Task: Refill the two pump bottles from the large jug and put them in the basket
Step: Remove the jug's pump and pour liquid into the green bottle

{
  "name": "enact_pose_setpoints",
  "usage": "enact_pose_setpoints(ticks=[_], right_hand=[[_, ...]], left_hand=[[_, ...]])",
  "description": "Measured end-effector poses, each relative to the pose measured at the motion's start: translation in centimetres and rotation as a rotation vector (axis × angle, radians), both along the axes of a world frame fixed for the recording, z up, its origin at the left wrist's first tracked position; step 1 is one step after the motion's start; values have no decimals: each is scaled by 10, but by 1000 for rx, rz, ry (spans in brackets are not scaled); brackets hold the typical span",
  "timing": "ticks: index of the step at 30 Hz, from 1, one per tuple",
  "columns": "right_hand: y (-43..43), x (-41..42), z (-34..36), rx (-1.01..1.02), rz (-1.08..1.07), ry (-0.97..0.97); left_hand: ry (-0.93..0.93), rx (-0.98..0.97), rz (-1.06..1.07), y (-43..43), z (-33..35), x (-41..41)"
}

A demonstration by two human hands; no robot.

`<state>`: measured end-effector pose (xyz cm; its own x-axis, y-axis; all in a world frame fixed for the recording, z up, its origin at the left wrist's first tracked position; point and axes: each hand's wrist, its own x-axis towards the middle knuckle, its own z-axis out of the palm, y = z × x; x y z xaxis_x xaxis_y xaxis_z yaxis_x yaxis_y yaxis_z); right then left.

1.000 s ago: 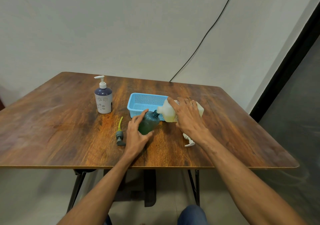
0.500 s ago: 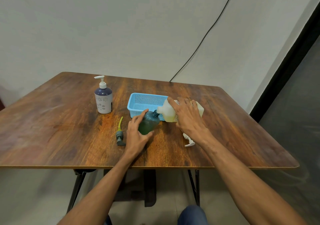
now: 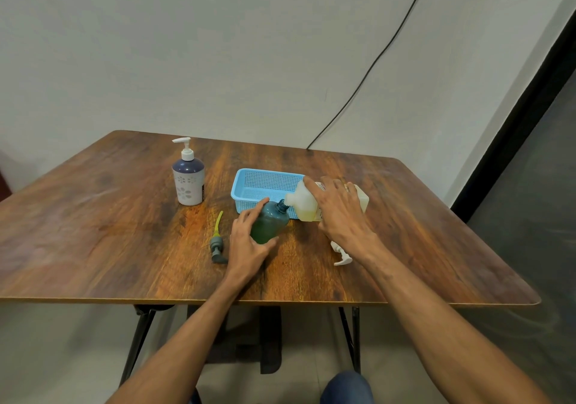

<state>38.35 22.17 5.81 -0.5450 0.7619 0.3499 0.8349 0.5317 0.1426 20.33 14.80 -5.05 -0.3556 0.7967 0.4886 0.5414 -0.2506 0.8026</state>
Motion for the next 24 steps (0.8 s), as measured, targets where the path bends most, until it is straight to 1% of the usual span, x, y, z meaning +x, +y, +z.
enact_pose_setpoints(ticks=[24], right_hand=[[1, 1, -1, 10, 7, 3]], left_hand=[[1, -5, 4, -3, 5, 2]])
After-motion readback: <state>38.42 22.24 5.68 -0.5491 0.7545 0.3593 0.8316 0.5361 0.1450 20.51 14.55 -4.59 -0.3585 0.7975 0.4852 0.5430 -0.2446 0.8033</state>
